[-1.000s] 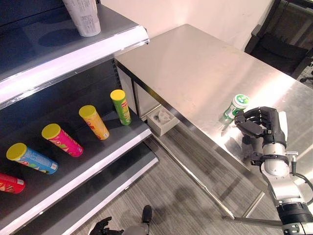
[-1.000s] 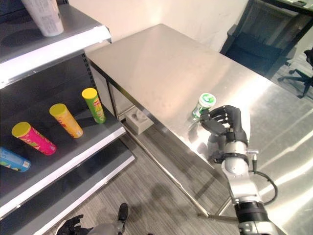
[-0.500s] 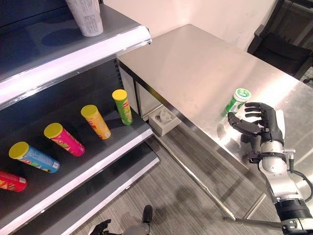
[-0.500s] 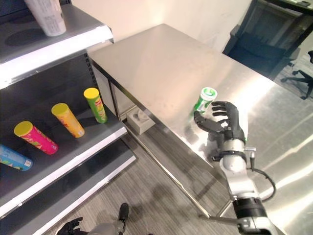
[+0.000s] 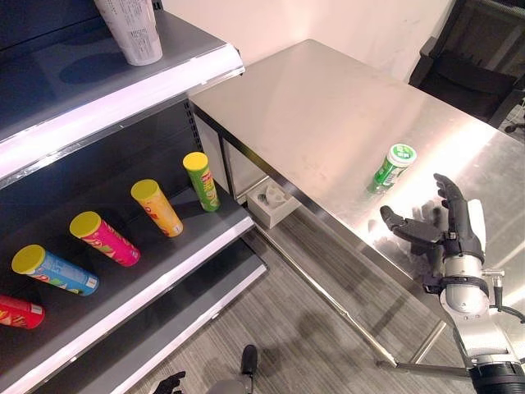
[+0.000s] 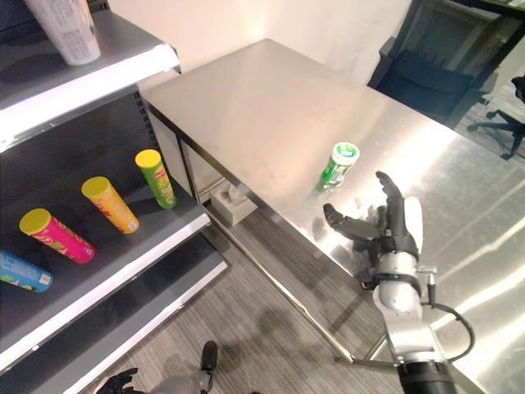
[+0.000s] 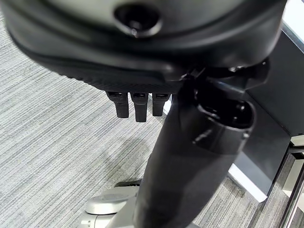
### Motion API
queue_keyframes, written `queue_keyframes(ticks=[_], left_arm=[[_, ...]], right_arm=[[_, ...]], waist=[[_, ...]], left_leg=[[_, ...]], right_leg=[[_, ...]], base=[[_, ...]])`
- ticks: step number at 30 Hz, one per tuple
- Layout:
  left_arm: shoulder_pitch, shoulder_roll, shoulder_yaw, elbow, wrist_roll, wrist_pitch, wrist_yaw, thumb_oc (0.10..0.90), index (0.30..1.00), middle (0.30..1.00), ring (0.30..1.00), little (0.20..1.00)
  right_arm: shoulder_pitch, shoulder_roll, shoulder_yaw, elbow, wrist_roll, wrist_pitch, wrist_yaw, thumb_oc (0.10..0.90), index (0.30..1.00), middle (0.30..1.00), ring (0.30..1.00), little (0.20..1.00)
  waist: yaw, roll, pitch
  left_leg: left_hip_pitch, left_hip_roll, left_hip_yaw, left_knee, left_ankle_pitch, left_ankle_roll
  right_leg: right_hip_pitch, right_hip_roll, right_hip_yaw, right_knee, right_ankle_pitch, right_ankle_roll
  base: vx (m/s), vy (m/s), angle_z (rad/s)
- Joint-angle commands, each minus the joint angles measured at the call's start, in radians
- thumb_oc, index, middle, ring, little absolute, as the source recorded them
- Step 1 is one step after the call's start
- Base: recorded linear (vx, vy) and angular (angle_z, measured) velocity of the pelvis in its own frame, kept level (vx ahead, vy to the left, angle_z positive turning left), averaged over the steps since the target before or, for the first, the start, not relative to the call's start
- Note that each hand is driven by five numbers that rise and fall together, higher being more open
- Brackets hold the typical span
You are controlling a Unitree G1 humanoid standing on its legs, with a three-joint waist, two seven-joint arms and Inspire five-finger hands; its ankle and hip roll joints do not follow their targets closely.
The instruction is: Put the goods on the table back onto the shelves and tidy them up.
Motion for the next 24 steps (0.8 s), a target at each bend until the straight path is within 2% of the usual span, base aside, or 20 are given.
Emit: queue_keyframes(ticks=[1, 11, 19, 20, 21, 24], left_arm=[[-0.018, 0.023, -0.035, 0.005, 0.003, -0.020, 0.020, 0.800, 0.900, 0.900, 0.900, 0.900], [-0.016, 0.040, -0.067, -0.002, -0.008, -0.025, 0.020, 0.800, 0.900, 0.900, 0.900, 0.900], [-0.018, 0.042, -0.085, 0.009, -0.017, -0.024, 0.021, 0.800, 0.900, 0.900, 0.900, 0.900], [-0.020, 0.042, -0.087, 0.011, -0.020, -0.025, 0.021, 0.800, 0.900, 0.900, 0.900, 0.900], [-0.020, 0.042, -0.087, 0.011, -0.020, -0.025, 0.021, 0.800, 0.900, 0.900, 0.900, 0.900], [-0.031, 0.043, -0.090, 0.015, -0.028, -0.025, 0.030, 0.800, 0.900, 0.900, 0.900, 0.900]], right_arm=[[-0.177, -0.080, -0.030, 0.041, 0.029, -0.053, -0.086, 0.800, 0.900, 0.900, 0.900, 0.900], [-0.367, -0.144, 0.076, 0.229, 0.024, -0.026, -0.126, 0.800, 0.900, 0.900, 0.900, 0.900], [-0.468, -0.154, 0.133, 0.332, 0.053, -0.014, -0.138, 0.800, 0.900, 0.900, 0.900, 0.900], [-0.483, -0.156, 0.139, 0.350, 0.055, -0.012, -0.141, 0.533, 0.500, 0.500, 0.500, 0.500], [-0.485, -0.156, 0.141, 0.352, 0.055, -0.013, -0.141, 0.400, 0.300, 0.300, 0.300, 0.300], [-0.516, -0.159, 0.151, 0.353, 0.060, -0.013, -0.151, 0.400, 0.300, 0.300, 0.300, 0.300]], waist=[[0.028, 0.017, -0.040], [0.061, 0.016, -0.040], [0.082, 0.015, -0.033], [0.084, 0.014, -0.033], [0.083, 0.014, -0.033], [0.086, 0.012, -0.029]], left_leg=[[0.090, 0.047, 0.002, 0.003, -0.142, -0.061], [0.083, 0.042, -0.013, 0.003, -0.139, -0.063], [0.072, 0.037, -0.024, 0.003, -0.135, -0.063], [0.069, 0.037, -0.025, 0.003, -0.134, -0.062], [0.069, 0.037, -0.025, 0.003, -0.134, -0.062], [0.063, 0.036, -0.027, 0.003, -0.132, -0.064]], right_leg=[[-0.082, -0.002, -0.024, 0.010, 0.062, 0.040], [-0.081, -0.004, -0.038, 0.009, 0.062, 0.041], [-0.088, -0.007, -0.049, 0.011, 0.065, 0.043], [-0.089, -0.008, -0.050, 0.011, 0.065, 0.043], [-0.090, -0.008, -0.049, 0.011, 0.065, 0.043], [-0.096, -0.009, -0.052, 0.011, 0.066, 0.044]], base=[[0.00, 0.000, 0.00], [0.00, 0.001, 0.04], [0.01, 0.003, 0.06], [0.01, 0.001, 0.03], [0.00, 0.000, 0.00], [0.00, 0.000, 0.00]])
